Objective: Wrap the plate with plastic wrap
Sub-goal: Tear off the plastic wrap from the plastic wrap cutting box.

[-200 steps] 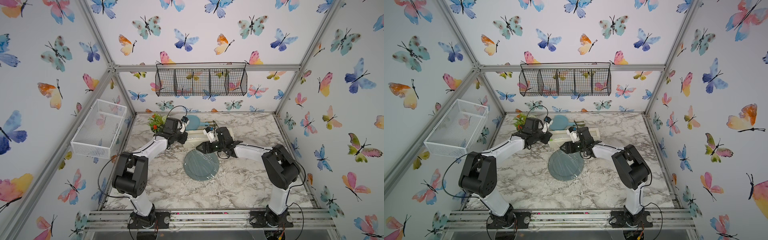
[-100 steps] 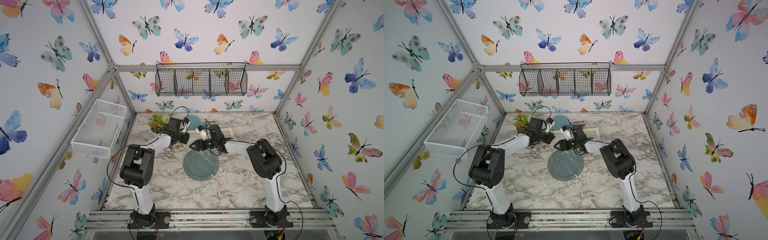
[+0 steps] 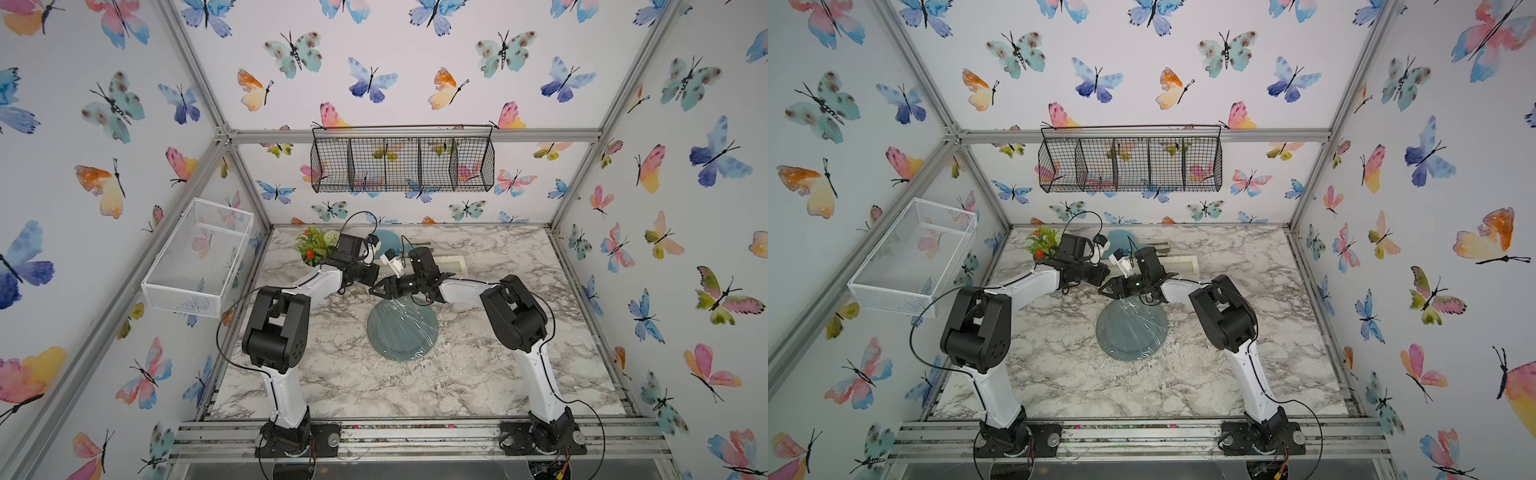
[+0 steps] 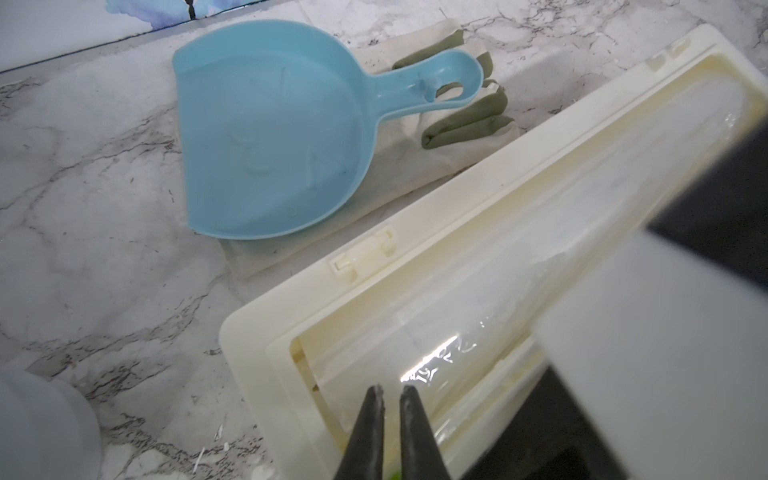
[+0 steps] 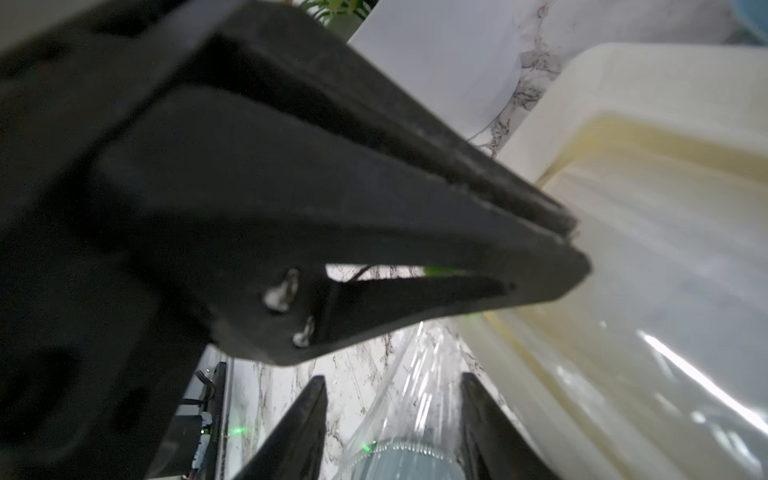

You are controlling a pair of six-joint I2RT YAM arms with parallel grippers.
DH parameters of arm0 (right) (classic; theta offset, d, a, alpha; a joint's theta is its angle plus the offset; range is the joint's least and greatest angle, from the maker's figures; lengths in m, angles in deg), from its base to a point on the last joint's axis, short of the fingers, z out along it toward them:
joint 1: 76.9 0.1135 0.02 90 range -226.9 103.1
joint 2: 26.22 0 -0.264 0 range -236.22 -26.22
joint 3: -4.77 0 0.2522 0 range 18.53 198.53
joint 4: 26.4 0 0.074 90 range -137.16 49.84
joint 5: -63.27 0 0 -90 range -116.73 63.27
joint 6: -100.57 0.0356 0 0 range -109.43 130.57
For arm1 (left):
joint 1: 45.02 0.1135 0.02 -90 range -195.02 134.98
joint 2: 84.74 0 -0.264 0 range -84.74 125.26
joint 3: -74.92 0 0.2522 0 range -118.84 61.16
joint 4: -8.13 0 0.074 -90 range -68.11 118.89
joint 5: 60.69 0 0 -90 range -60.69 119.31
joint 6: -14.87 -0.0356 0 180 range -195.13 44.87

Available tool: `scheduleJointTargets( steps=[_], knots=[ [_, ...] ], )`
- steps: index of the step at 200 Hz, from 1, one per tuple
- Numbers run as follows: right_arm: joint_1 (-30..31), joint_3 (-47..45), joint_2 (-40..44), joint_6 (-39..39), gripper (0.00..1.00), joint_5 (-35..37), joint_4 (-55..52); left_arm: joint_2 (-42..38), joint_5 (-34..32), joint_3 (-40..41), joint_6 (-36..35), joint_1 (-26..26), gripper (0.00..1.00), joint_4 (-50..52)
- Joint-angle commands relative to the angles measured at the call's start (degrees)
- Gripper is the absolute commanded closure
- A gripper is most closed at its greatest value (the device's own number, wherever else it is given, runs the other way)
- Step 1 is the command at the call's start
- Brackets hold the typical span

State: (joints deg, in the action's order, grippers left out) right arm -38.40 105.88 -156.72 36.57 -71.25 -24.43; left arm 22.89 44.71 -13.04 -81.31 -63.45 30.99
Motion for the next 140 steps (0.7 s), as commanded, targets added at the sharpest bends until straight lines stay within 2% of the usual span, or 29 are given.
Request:
scheduleJointTargets(
  steps=[1, 25, 60, 93, 140],
  knots=[
    [-0.71, 1.11, -3.31, 1.39, 0.55, 7.19, -3.55, 1.91, 0.91, -0.25, -0.24, 0.16, 0.89, 2.85],
    [-0.71, 3.68, -4.57, 2.1, 0.65, 13.27, -9.68, 2.52, 1.03, -0.66, -0.41, 0.16, 0.9, 3.2],
    [-0.71, 2.99, -4.26, 5.9, 0.81, 18.76, -11.05, 3.1, 1.22, -1.19, -0.44, 0.18, 0.9, 3.65],
    [-0.53, -2.74, -1.01, 11.02, 0.98, 24.28, -9.13, 3.28, 1.08, -1.48, -0.37, 0.16, 0.91, 3.82],
    [-0.44, -7.37, 1.82, 13.99, 0.98, 27.72, -6.47, 3.98, -0.57, -2.09, 1.22, 0.2, 0.91, 3.64]
  ],
)
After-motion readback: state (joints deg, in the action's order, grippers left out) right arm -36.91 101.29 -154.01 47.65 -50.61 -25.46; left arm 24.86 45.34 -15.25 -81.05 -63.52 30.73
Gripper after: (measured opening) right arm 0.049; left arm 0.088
